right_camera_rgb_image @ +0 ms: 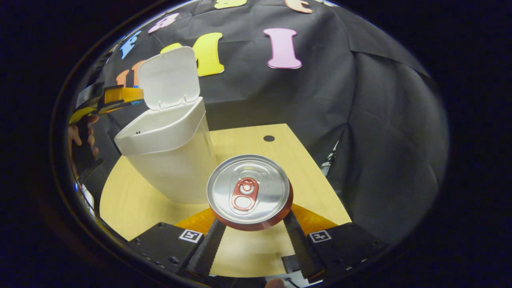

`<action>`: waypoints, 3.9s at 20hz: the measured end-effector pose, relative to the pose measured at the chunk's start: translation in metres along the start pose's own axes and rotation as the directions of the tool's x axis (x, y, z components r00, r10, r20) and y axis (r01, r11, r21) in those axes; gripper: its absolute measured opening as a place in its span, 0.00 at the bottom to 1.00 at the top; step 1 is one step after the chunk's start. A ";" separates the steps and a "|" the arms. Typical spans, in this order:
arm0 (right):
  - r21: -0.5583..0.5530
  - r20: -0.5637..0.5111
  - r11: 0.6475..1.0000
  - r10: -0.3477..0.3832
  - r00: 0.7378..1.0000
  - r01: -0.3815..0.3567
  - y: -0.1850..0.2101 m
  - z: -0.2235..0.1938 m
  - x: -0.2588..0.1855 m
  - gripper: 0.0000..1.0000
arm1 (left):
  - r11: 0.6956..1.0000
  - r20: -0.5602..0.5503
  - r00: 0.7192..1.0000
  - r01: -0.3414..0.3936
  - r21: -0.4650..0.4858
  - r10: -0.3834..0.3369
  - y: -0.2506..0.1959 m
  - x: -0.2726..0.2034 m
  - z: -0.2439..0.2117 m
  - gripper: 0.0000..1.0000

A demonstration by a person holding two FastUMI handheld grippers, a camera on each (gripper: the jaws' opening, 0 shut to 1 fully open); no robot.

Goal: Press the lid of the desktop garbage bin to open it, pick up the crumpled paper on the desktop and throw it into the bin, then pick up the pop can on the desktop and drop it into the bin, and finally close the garbage bin lid.

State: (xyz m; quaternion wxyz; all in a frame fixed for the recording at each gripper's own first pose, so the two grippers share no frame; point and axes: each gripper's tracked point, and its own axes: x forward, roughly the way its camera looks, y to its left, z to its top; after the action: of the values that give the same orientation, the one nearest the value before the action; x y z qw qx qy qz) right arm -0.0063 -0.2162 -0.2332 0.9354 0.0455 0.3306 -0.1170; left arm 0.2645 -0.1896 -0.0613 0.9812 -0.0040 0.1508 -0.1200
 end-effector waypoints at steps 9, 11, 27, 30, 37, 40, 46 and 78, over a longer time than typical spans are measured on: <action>-0.054 0.013 0.997 0.049 0.999 -0.048 0.025 0.015 -0.007 0.82 | 0.999 0.013 0.999 -0.039 -0.016 0.039 0.017 -0.021 0.003 0.98; -0.075 0.019 0.996 0.058 0.998 -0.056 0.031 0.023 -0.010 0.81 | 0.998 0.017 0.998 -0.060 -0.023 0.060 0.027 -0.033 0.002 0.97; -0.284 0.105 0.928 0.281 0.954 -0.242 0.148 0.163 -0.016 0.82 | 0.958 0.026 0.961 -0.272 -0.096 0.275 0.103 -0.157 -0.030 0.98; -0.298 0.083 0.915 0.310 0.947 -0.273 0.171 0.169 -0.001 0.82 | 0.942 0.039 0.944 -0.324 -0.084 0.328 0.121 -0.171 -0.027 0.98; -0.290 0.001 0.906 0.323 0.947 -0.309 0.200 0.164 0.043 0.81 | 0.903 0.045 0.903 -0.424 -0.071 0.428 0.148 -0.189 -0.026 0.97; -0.280 -0.029 0.907 0.319 0.947 -0.314 0.205 0.161 0.055 0.81 | 0.889 0.037 0.889 -0.453 -0.071 0.456 0.155 -0.192 -0.027 0.97; -0.268 -0.037 0.915 0.302 0.953 -0.301 0.205 0.163 0.067 0.82 | 0.884 0.023 0.886 -0.461 -0.076 0.464 0.156 -0.189 -0.029 0.97; -0.176 0.430 0.966 0.250 0.867 -0.191 0.212 0.320 -0.064 0.94 | 0.937 0.084 0.935 -0.336 -0.094 0.343 0.148 -0.192 -0.002 0.98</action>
State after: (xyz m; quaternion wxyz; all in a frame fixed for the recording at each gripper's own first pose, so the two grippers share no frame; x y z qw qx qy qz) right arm 0.1928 -0.0509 0.0570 0.9944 -0.0054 0.1052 0.0048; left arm 0.1209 -0.0005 -0.0132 0.9926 -0.0222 0.1050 0.0575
